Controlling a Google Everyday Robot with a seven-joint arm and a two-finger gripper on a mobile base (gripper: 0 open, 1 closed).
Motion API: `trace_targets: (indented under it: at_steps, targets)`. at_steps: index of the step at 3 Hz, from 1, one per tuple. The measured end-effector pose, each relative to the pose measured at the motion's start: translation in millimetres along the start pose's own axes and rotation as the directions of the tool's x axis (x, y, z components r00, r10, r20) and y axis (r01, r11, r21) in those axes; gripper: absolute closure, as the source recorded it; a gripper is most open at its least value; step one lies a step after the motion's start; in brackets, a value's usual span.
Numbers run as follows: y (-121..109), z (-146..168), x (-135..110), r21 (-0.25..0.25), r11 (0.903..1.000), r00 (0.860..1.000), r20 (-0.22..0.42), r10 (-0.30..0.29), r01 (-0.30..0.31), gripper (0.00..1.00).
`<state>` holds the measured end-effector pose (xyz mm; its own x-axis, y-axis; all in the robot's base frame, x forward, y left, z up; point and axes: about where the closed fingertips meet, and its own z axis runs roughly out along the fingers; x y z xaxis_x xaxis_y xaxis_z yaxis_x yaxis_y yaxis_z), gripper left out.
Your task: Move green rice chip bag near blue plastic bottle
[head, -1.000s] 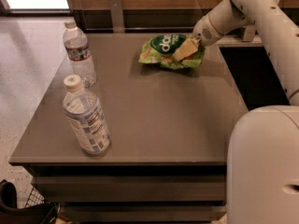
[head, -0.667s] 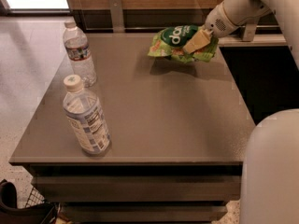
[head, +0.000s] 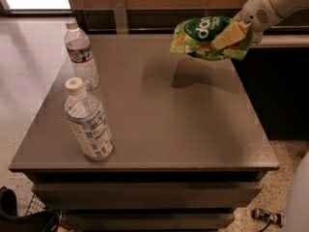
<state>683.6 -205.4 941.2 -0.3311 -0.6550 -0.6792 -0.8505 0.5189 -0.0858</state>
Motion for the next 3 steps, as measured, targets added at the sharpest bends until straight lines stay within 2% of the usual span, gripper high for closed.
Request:
trace_targets:
  at_steps: [1, 2, 3]
  targets:
    - [27.2, -34.9, 2.5, -0.009, 0.9996, 1.0, 0.009, -0.028, 0.028, 1.0]
    - [84.7, -74.2, 2.3, 0.019, 0.9983, 0.998, 0.027, -0.056, 0.056, 1.0]
    - [127.1, -84.7, 10.7, 0.037, 0.9978, 0.997, 0.046, -0.057, 0.055, 1.0]
